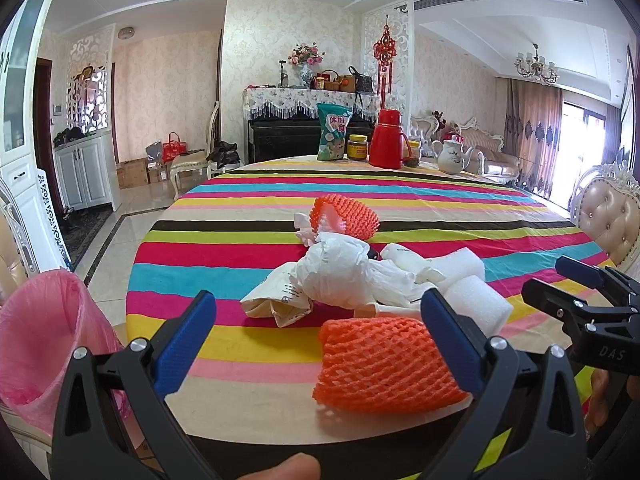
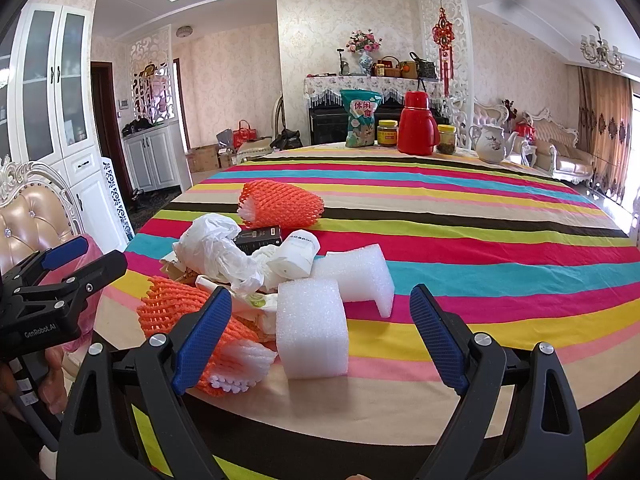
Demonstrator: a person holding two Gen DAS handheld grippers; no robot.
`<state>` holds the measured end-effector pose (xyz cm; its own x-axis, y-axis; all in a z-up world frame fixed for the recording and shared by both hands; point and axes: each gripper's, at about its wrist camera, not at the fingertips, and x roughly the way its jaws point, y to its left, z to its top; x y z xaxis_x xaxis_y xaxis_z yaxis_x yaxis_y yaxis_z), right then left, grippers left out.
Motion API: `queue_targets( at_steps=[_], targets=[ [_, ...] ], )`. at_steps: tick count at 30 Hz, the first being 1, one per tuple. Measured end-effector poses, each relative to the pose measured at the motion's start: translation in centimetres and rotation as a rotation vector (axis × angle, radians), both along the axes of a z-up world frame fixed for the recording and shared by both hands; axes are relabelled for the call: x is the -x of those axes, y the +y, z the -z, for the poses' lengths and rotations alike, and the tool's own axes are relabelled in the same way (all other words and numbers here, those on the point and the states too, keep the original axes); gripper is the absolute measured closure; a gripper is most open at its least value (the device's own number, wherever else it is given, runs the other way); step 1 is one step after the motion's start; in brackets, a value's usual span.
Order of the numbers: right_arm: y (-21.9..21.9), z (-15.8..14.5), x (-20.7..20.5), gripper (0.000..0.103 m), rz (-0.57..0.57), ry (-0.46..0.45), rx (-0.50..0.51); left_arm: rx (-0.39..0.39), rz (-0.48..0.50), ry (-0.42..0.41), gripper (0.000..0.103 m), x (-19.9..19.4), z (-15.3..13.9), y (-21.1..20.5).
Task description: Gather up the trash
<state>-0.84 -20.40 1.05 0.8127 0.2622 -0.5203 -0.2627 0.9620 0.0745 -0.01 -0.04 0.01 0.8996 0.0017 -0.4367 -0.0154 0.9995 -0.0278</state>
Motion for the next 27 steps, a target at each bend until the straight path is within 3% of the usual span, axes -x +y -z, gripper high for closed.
queue_targets(
  at_steps=[27],
  targets=[
    [-0.01, -0.03, 0.02, 0.018, 0.000, 0.001, 0.000, 0.001, 0.000, 0.000, 0.004, 0.08, 0.24, 0.69]
  ],
)
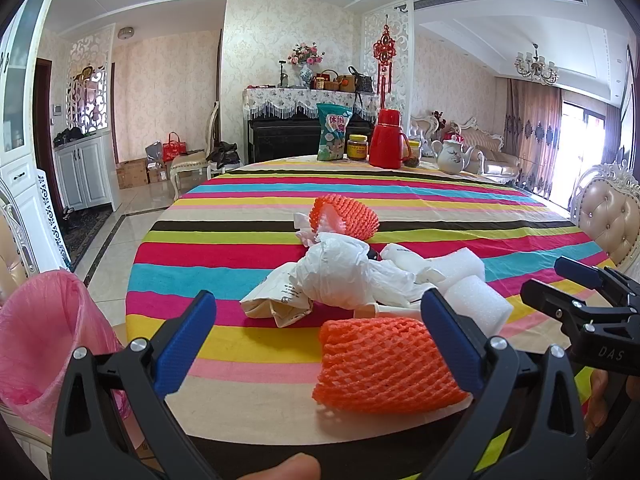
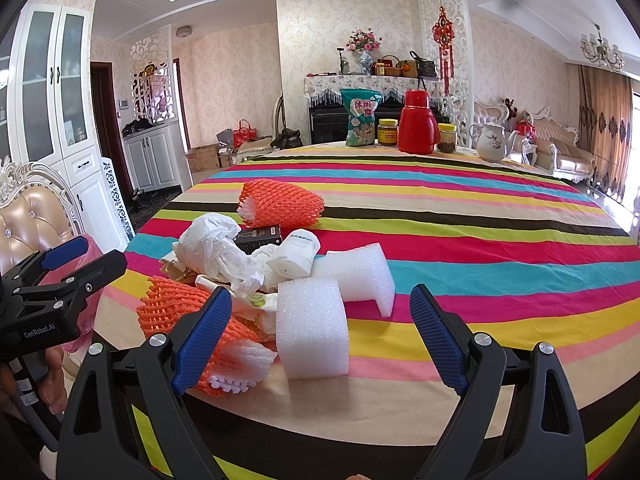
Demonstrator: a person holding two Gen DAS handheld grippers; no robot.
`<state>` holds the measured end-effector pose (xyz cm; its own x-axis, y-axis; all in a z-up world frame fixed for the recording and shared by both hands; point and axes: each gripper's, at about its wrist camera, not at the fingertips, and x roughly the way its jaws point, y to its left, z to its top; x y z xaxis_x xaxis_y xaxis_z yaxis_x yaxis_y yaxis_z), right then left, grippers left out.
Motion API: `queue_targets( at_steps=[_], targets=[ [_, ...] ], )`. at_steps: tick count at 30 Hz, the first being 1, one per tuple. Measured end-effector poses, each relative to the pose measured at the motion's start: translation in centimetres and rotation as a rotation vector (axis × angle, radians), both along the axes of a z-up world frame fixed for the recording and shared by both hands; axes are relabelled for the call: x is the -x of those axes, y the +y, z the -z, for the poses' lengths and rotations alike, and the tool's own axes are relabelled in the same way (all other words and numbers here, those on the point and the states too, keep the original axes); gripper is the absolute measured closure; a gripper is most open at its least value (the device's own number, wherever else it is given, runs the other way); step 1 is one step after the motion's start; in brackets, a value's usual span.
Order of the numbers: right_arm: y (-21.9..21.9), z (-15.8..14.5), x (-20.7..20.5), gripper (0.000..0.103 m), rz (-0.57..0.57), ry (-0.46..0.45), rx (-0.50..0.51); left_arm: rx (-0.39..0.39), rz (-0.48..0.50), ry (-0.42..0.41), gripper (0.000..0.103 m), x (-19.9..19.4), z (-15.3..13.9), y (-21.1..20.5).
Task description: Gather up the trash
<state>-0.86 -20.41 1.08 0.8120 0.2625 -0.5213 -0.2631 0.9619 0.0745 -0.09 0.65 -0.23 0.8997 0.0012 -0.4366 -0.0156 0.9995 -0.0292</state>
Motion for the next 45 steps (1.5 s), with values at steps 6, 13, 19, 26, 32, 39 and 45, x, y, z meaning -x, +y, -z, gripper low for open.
queue_targets(
  at_steps=[6, 13, 19, 26, 32, 39, 45],
  targets=[
    [0.0, 0.0, 0.0, 0.018, 0.001, 0.002, -0.002, -0.001, 0.000, 0.001, 0.004, 0.0, 0.1, -0.2],
    [0.0, 0.0, 0.0, 0.018, 0.001, 0.002, -0.002, 0.000, 0.000, 0.002, 0.004, 0.0, 0.2, -0.2],
    [0.0, 0.0, 0.0, 0.018, 0.000, 0.002, -0.001, 0.001, -0.001, 0.002, 0.004, 0.0, 0.2, -0.1],
    [-0.1, 0.0, -0.2, 0.018, 0.000, 0.003, -0.002, 0.000, -0.001, 0.002, 0.004, 0.0, 0.2, -0.1],
    [-0.1, 0.0, -0.2, 0.018, 0.001, 0.003, -0.002, 0.000, -0.001, 0.002, 0.004, -0.2, 0.3, -0.4],
    [-0.1, 0.2, -0.4, 0.018, 0.001, 0.008, 0.000, 0.000, 0.000, 0.003, 0.004, -0.2, 0.3, -0.4],
    [-0.2, 1.4, -0.7, 0.018, 0.026, 0.047, 0.005, 0.022, 0.018, 0.040, 0.004, -0.4, 0.5, -0.6]
  ],
)
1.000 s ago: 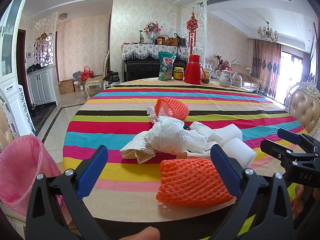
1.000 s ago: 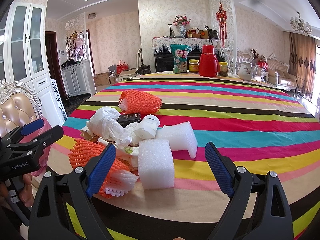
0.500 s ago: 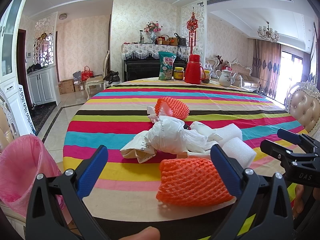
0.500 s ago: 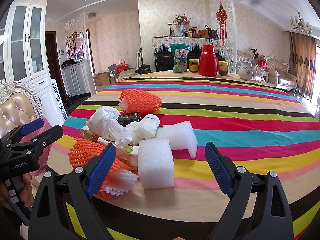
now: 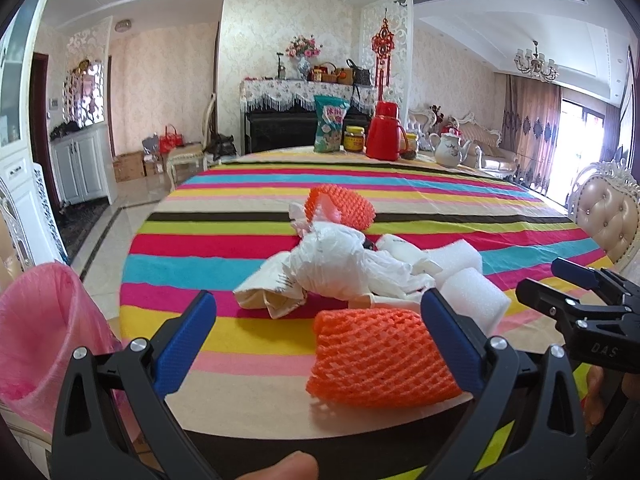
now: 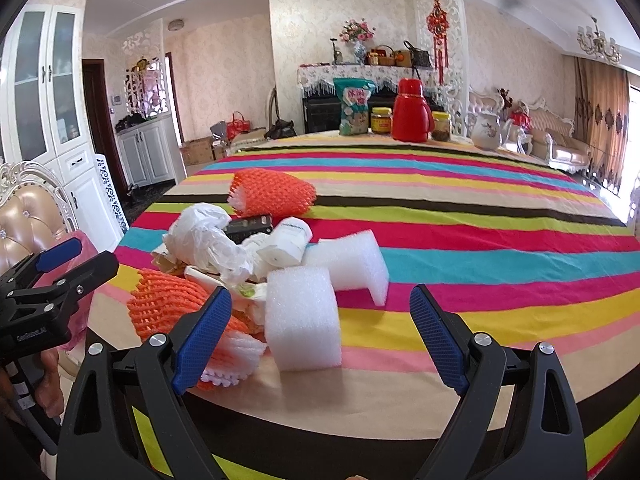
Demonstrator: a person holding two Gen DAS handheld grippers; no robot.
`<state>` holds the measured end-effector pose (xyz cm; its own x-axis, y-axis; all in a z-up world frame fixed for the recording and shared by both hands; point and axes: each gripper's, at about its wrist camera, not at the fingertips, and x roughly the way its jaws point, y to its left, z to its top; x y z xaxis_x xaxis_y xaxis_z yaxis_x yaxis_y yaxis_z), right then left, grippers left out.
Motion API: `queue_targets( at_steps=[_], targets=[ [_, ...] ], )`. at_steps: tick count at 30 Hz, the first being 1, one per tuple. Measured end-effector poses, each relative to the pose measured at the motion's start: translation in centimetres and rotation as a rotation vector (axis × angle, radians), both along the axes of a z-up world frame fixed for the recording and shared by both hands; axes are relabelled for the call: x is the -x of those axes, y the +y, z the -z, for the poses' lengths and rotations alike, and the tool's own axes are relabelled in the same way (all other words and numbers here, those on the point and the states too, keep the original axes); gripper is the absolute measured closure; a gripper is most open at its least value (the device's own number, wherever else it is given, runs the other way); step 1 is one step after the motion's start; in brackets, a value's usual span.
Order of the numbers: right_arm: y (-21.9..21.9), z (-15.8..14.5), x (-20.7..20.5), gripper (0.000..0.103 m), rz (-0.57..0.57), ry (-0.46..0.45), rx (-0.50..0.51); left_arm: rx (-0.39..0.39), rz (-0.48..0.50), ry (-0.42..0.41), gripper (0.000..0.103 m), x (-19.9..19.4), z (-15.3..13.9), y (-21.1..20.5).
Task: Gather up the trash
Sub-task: 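Grasp the orange foam net with the left tool while the right tool grasps a white foam block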
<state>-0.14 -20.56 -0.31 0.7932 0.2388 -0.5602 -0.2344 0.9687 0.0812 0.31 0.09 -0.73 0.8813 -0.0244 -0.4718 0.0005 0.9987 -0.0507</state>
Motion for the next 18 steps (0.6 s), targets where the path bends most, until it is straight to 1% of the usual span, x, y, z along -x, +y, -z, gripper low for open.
queue_targets(
  at_steps=[6, 12, 15, 18],
  targets=[
    [0.1, 0.9, -0.7, 0.018, 0.004, 0.048, 0.012, 0.042, 0.050, 0.068, 0.004, -0.7, 1.0, -0.6],
    [-0.2, 1.3, -1.0, 0.018, 0.015, 0.069, 0.014, 0.095, 0.120, 0.150, 0.004, -1.7, 2.5, -1.5],
    [-0.5, 1.4, -1.2, 0.018, 0.029, 0.074, 0.013, 0.113, 0.141, 0.157, 0.005, -1.8, 2.6, -1.8],
    [-1.3, 1.3, -1.3, 0.018, 0.052, 0.078, 0.005, 0.092, 0.163, 0.157, 0.005, -1.8, 2.6, -2.7]
  ],
)
